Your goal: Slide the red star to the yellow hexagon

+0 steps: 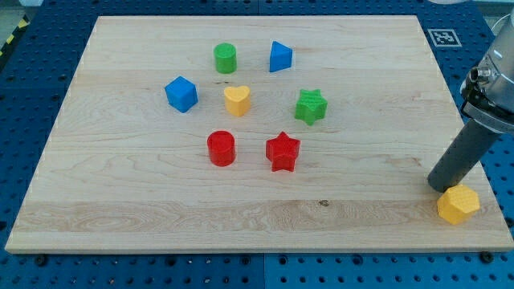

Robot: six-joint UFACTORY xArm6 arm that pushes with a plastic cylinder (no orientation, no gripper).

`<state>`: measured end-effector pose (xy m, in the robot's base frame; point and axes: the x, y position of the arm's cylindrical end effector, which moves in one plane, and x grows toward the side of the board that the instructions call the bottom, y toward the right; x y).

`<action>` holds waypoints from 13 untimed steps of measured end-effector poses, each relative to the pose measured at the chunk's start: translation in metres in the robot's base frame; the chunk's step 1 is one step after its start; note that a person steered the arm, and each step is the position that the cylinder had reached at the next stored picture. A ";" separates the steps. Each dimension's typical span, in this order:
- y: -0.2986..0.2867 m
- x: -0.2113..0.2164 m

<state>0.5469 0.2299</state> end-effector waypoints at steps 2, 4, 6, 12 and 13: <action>-0.057 -0.003; -0.076 -0.004; -0.102 -0.004; -0.217 -0.054; -0.208 -0.045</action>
<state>0.5021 0.0220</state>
